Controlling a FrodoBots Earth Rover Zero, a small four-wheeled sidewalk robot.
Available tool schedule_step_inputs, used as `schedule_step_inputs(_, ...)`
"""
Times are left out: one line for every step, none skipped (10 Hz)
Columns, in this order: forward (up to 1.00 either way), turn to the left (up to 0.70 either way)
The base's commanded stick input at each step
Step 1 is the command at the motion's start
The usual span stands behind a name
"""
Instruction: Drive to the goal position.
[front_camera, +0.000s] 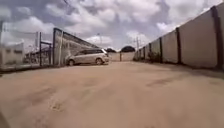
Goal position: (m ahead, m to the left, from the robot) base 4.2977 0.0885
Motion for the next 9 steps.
schedule_step_inputs(0.85,0.0)
schedule_step_inputs(0.85,0.0)
schedule_step_inputs(0.85,0.0)
schedule_step_inputs(0.85,0.0)
schedule_step_inputs(0.85,0.0)
schedule_step_inputs(0.85,0.0)
schedule_step_inputs(0.85,0.0)
schedule_step_inputs(0.85,0.0)
schedule_step_inputs(0.85,0.0)
